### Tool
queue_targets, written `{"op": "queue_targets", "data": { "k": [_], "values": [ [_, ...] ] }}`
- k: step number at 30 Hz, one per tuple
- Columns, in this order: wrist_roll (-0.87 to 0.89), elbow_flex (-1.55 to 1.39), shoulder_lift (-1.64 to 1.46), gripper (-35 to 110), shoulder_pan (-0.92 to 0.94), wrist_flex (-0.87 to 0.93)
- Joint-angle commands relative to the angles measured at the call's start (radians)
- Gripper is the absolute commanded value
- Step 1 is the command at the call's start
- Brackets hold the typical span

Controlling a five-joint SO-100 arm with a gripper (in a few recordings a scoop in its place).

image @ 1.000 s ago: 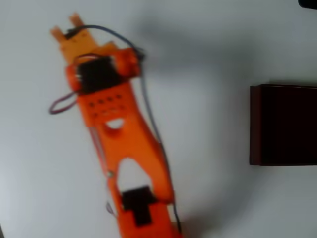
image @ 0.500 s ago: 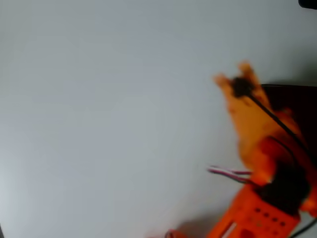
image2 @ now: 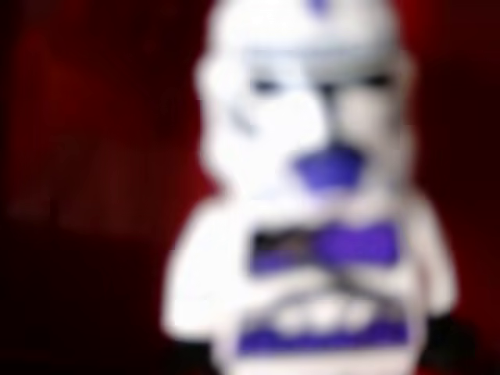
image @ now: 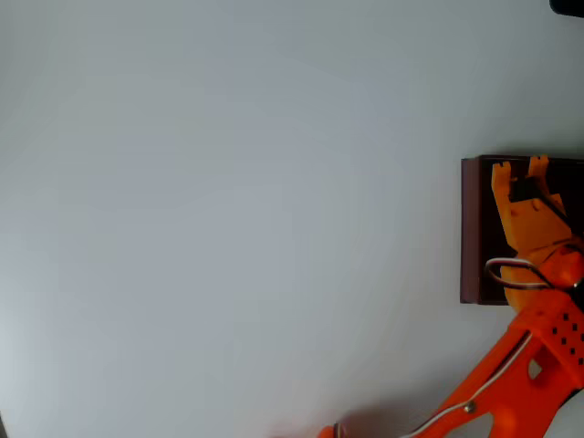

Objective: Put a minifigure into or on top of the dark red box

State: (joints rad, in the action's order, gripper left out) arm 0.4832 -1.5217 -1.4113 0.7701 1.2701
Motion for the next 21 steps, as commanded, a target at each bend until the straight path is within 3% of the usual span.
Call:
{"op": "queue_targets", "data": {
  "k": [1,5,10,17,21],
  "values": [
    [0.009,-0.003,-0.040,24,0.012,0.012],
    [-0.034,-0.078,-0.173,30,-0.037,0.025],
    [-0.215,-0.325,-0.575,23,-0.172,0.018],
    [-0.298,-0.853,-1.497,6,-0.561,-0.034],
    [-0.328,-1.060,-1.799,0,-0.827,-0.060]
  ]
}}
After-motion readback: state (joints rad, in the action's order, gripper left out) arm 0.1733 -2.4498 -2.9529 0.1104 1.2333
